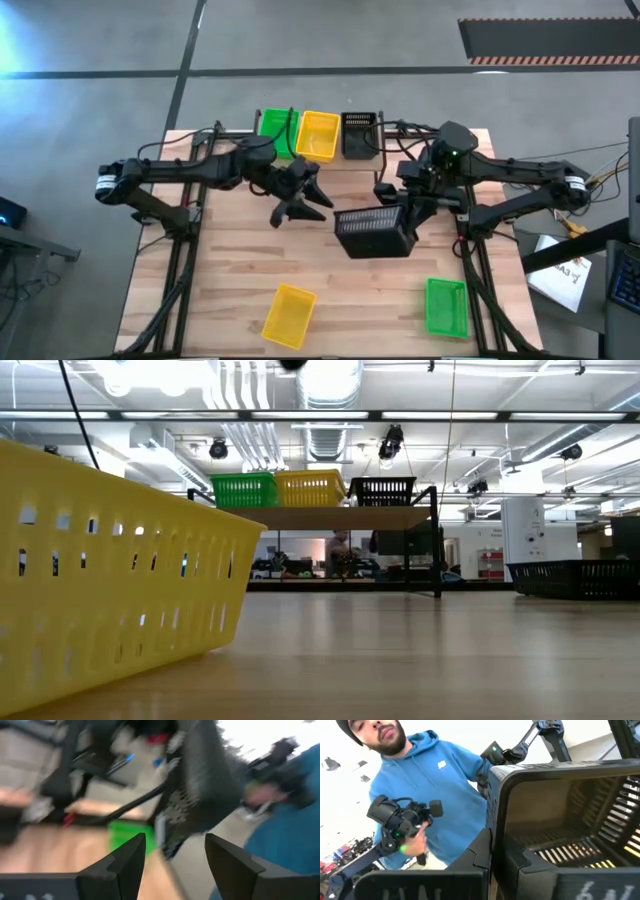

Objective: Stack baskets on shelf by color
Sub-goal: Stack the left black bin on the black bin on the shelf

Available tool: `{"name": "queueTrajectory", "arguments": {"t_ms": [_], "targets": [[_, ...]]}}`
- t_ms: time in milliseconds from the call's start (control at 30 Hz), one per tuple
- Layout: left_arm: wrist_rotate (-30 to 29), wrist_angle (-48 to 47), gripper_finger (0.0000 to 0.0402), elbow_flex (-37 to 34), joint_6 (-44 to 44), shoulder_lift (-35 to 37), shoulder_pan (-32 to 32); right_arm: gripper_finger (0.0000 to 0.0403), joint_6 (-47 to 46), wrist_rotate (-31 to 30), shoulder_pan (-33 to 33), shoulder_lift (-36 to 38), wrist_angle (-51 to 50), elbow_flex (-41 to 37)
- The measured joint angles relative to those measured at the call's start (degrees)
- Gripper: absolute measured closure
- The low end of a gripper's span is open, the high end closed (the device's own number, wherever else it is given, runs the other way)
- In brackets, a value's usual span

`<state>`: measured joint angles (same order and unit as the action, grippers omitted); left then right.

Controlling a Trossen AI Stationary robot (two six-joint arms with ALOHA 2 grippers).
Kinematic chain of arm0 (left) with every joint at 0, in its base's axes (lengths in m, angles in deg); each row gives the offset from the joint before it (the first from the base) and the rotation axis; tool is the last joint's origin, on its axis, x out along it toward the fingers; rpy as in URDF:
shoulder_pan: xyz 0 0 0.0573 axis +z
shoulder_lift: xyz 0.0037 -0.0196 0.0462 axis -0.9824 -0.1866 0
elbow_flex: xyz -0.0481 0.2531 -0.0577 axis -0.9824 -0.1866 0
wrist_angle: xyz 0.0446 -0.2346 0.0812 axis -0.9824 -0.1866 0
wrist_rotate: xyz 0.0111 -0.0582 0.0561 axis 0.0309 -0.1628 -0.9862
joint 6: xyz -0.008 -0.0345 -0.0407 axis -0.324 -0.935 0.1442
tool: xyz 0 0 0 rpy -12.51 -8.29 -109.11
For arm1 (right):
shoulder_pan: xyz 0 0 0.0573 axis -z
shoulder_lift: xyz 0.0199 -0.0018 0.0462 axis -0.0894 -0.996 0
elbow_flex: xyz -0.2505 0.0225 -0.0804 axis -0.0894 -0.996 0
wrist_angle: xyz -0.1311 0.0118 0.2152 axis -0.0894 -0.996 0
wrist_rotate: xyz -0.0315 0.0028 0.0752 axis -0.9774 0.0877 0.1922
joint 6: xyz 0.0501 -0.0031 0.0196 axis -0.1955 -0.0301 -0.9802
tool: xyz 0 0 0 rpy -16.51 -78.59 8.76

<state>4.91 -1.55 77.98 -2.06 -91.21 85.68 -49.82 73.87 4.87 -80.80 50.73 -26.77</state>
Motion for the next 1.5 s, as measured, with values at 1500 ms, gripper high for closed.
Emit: {"name": "queueTrajectory", "arguments": {"t_ms": [1500], "targets": [[-40.8,-37.3,0.0213,-0.5,13.7,14.7,-0.9,0.0394,58.3,-88.0,7.9,-47.0,-111.8,68.7]]}}
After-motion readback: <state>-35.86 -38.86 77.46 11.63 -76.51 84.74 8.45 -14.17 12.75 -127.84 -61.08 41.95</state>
